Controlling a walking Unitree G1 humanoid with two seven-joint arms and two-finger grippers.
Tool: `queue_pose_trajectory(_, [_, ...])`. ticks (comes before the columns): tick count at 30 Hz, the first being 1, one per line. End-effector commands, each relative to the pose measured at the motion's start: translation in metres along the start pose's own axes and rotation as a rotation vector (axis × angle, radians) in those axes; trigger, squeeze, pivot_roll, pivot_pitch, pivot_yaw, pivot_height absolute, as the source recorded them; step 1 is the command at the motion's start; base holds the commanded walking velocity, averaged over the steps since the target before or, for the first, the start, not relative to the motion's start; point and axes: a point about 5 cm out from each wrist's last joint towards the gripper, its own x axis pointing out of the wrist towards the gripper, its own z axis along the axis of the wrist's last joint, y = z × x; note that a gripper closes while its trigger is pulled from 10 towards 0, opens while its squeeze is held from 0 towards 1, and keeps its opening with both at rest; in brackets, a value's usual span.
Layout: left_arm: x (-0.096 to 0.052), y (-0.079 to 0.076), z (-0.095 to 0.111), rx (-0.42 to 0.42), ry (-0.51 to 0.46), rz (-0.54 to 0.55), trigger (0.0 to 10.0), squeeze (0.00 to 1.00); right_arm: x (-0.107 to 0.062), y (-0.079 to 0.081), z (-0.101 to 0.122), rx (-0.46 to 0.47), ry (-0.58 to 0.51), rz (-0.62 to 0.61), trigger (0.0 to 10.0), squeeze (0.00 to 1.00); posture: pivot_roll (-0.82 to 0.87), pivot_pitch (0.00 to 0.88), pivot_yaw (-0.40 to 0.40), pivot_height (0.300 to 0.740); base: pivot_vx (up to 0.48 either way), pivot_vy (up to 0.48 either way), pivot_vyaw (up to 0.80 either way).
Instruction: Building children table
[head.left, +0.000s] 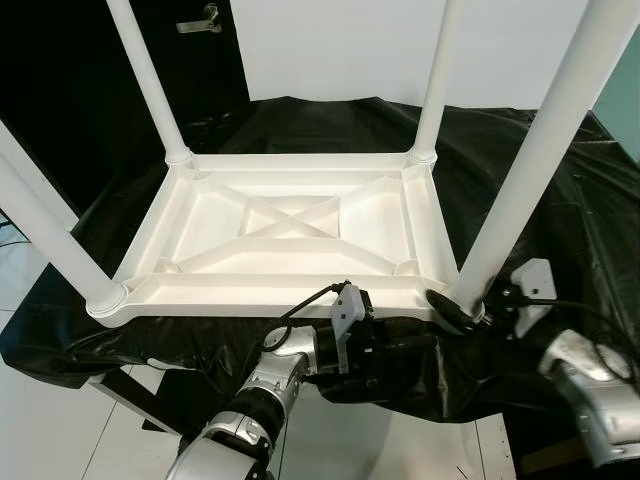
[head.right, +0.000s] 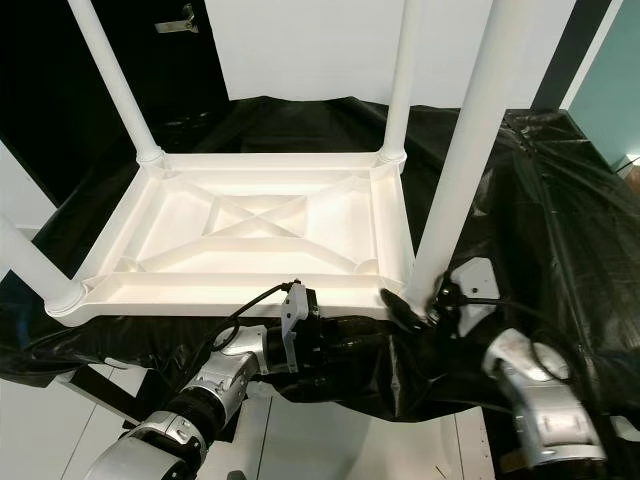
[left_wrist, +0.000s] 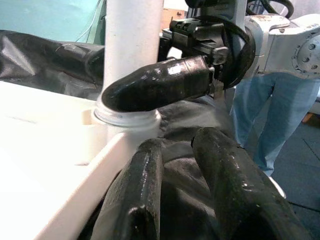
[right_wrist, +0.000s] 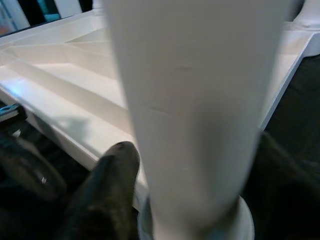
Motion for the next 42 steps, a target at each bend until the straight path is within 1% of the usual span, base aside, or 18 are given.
queue_pose_trajectory(1, [-0.003, -0.001, -0.002, 0.006, 0.011, -0.005, 10.0, 0.0, -0.001, 0.004, -0.005, 0.029, 0.022, 0.057, 0.0, 0.0, -0.13, 0.0, 0.018, 0.74, 0.0, 0.0, 0.0])
queue_pose_trajectory(7, [-0.004, -0.002, -0.003, 0.005, 0.013, -0.005, 10.0, 0.0, -0.004, -0.002, -0.006, 0.037, 0.028, 0.036, 0.0, 0.0, -0.13, 0.0, 0.02, 0.74, 0.0, 0.0, 0.0])
queue_pose_trajectory(11, [-0.008, -0.002, -0.004, 0.0, 0.024, -0.008, 10.0, 0.0, 0.001, 0.001, -0.01, 0.08, -0.035, -0.162, 0.0, 0.0, -0.12, 0.0, 0.021, 0.74, 0.0, 0.0, 0.0])
queue_pose_trajectory(15, [-0.008, -0.002, -0.004, -0.001, 0.026, -0.007, 10.0, 0.0, 0.003, 0.003, -0.012, 0.096, -0.052, -0.23, 0.0, 0.0, -0.12, 0.0, 0.017, 0.74, 0.0, 0.0, 0.0])
queue_pose_trajectory(17, [-0.009, -0.001, -0.004, 0.0, 0.032, -0.006, 10.0, 0.0, 0.003, 0.013, -0.02, 0.123, -0.082, -0.553, 0.0, 0.0, -0.11, 0.0, 0.009, 0.74, 0.0, 0.0, 0.0])
queue_pose_trajectory(18, [-0.009, -0.001, -0.004, 0.0, 0.032, -0.006, 10.0, 0.0, 0.003, 0.013, -0.02, 0.123, -0.082, -0.553, 0.0, 0.0, -0.11, 0.0, 0.009, 0.74, 0.0, 0.0, 0.0])
queue_pose_trajectory(20, [-0.011, -0.001, -0.004, 0.003, 0.036, -0.003, 10.0, 0.0, -0.001, 0.029, -0.029, 0.162, -0.062, -0.736, 0.0, 0.0, -0.1, 0.0, 0.004, 0.74, 0.0, 0.0, 0.0])
queue_pose_trajectory(22, [-0.011, -0.001, -0.004, 0.003, 0.036, -0.003, 10.0, 0.0, -0.001, 0.029, -0.029, 0.162, -0.062, -0.736, 0.0, 0.0, -0.1, 0.0, 0.004, 0.74, 0.0, 0.0, 0.0])
queue_pose_trajectory(25, [-0.014, 0.0, -0.005, 0.005, 0.044, -0.001, 10.0, 0.0, 0.005, 0.047, -0.033, 0.209, -0.055, -0.777, 0.0, 0.0, -0.1, 0.0, 0.008, 0.74, 0.0, 0.0, 0.0])
queue_pose_trajectory(30, [-0.015, 0.002, -0.004, 0.012, 0.058, -0.01, 10.0, 0.0, 0.008, 0.043, -0.032, 0.21, -0.062, -0.79, 0.0, 0.0, -0.1, 0.0, 0.007, 0.74, 0.0, 0.0, 0.0])
queue_pose_trajectory(31, [-0.015, 0.002, -0.003, 0.014, 0.06, -0.011, 10.0, 0.0, 0.011, 0.044, -0.031, 0.207, -0.061, -0.78, 4.3, 0.0, -0.1, 0.0, 0.009, 0.74, 0.0, 0.0, 0.0])
queue_pose_trajectory(33, [-0.015, 0.002, -0.003, 0.015, 0.06, -0.011, 10.0, 0.0, 0.012, 0.045, -0.031, 0.204, -0.061, -0.771, 4.3, 0.0, -0.1, 0.0, 0.009, 0.74, 0.0, 0.0, 0.0])
queue_pose_trajectory(34, [-0.014, 0.002, -0.003, 0.015, 0.06, -0.012, 10.0, 0.0, 0.014, 0.047, -0.03, 0.195, -0.058, -0.759, 10.0, 0.0, -0.11, 0.0, 0.008, 0.74, 0.0, 0.0, 0.0])
queue_pose_trajectory(35, [-0.014, 0.002, -0.003, 0.014, 0.059, -0.014, 10.0, 0.0, 0.015, 0.047, -0.03, 0.192, -0.06, -0.751, 10.0, 1.0, -0.11, 0.0, 0.007, 0.74, 0.0, 0.0, 0.0])
queue_pose_trajectory(38, [-0.013, 0.001, -0.004, 0.013, 0.057, -0.017, 10.0, 0.0, 0.015, 0.05, -0.03, 0.18, -0.066, -0.765, 10.0, 1.0, -0.11, 0.0, 0.004, 0.74, 0.0, 0.0, 0.0])
queue_pose_trajectory(40, [-0.013, 0.0, -0.005, 0.006, 0.054, -0.014, 10.0, 0.0, 0.015, 0.05, -0.028, 0.094, -0.05, -0.744, 10.0, 1.0, -0.12, 0.0, 0.002, 0.74, 0.0, 0.0, 0.0])
queue_pose_trajectory(41, [-0.013, 0.0, -0.005, 0.006, 0.054, -0.014, 10.0, 0.0, 0.015, 0.05, -0.028, 0.094, -0.05, -0.744, 10.0, 1.0, -0.12, 0.0, 0.002, 0.74, 0.0, 0.0, 0.0])
queue_pose_trajectory(42, [-0.013, -0.001, -0.006, 0.001, 0.051, -0.01, 10.0, 0.0, 0.013, 0.049, -0.026, 0.045, -0.043, -0.727, 10.0, 0.0, -0.12, 0.0, -0.001, 0.74, 0.0, 0.0, 0.0])
